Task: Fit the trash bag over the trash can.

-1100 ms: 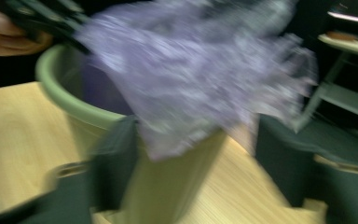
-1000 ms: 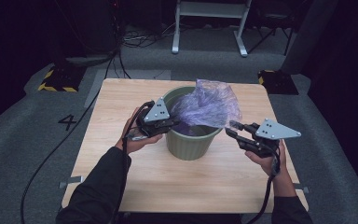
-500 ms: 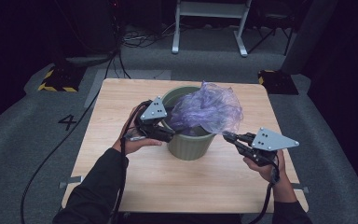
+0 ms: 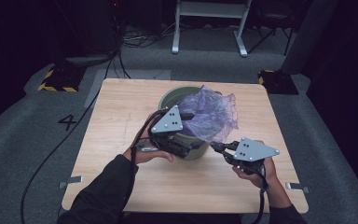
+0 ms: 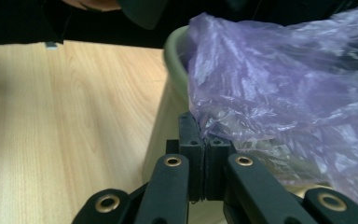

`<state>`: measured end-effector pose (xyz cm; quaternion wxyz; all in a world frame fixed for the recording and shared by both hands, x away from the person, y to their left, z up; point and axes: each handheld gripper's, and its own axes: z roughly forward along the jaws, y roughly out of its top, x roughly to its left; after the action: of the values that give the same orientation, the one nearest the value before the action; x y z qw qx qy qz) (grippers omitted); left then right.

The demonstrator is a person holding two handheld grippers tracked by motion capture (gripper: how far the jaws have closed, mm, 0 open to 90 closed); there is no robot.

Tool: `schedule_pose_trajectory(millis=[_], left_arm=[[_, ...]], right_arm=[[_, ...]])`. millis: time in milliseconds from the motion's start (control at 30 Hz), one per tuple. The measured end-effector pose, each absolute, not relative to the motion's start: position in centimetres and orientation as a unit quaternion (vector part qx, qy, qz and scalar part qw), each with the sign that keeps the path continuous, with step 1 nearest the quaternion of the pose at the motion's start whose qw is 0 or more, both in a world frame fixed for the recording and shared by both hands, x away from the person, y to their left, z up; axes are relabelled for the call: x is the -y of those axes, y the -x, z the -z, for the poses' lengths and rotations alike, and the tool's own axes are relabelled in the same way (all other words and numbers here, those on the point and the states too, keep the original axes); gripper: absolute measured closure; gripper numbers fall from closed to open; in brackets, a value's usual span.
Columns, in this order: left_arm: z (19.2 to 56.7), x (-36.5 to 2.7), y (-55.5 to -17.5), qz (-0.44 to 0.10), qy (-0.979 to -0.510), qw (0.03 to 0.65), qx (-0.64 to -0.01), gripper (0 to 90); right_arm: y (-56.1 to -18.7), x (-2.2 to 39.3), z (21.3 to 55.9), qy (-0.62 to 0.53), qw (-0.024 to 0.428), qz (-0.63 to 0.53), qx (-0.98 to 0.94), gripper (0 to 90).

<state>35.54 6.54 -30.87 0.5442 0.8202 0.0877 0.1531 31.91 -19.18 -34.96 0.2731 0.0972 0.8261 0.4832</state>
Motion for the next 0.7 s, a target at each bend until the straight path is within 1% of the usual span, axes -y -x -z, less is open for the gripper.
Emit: schedule_pose_trajectory(millis=[133, 167, 267, 333, 367, 433, 467, 500, 600, 633, 700], left_arm=[[31.2, -5.4, -35.4, -0.153, -0.829, 0.531, -0.087, 16.7], [31.4, -5.1, -35.5, -0.162, -0.833, 0.52, -0.095, 18.9], [31.9, -4.8, -35.8, -0.175, -0.832, 0.515, -0.106, 33.9], [32.2, -4.9, -36.0, -0.17, -0.835, 0.512, -0.103, 47.1], [32.4, -5.0, -36.0, -0.171, -0.835, 0.512, -0.105, 51.6], [32.5, -5.2, -36.1, -0.173, -0.838, 0.509, -0.095, 65.5], [32.6, -5.3, -36.1, -0.177, -0.84, 0.505, -0.092, 74.5], [32.7, -5.4, -36.1, -0.18, -0.844, 0.498, -0.088, 74.5], [33.0, -5.7, -36.1, -0.187, -0.846, 0.493, -0.083, 86.1], [33.1, -5.9, -36.1, -0.187, -0.846, 0.493, -0.082, 88.3], [33.2, -6.3, -36.0, -0.194, -0.842, 0.497, -0.08, 89.8]], right_arm=[[-31.8, 18.4, 35.5, -0.089, 0.266, -0.478, -0.832, 88.1], [-31.8, 18.3, 35.6, -0.086, 0.264, -0.477, -0.834, 87.6], [-31.7, 18.0, 35.9, -0.084, 0.261, -0.476, -0.835, 85.7], [-31.6, 18.0, 36.1, -0.082, 0.258, -0.477, -0.836, 84.9], [-31.5, 18.0, 36.1, -0.082, 0.257, -0.477, -0.836, 84.5], [-31.4, 18.1, 36.3, -0.083, 0.258, -0.478, -0.836, 83.9], [-31.4, 18.1, 36.3, -0.083, 0.257, -0.479, -0.835, 83.7], [-31.4, 18.2, 36.3, -0.083, 0.257, -0.481, -0.834, 83.2], [-31.3, 18.3, 36.5, -0.087, 0.255, -0.486, -0.832, 82.3], [-31.3, 18.4, 36.6, -0.089, 0.254, -0.487, -0.831, 81.6], [-31.3, 18.5, 36.8, -0.092, 0.252, -0.489, -0.83, 80.2]])
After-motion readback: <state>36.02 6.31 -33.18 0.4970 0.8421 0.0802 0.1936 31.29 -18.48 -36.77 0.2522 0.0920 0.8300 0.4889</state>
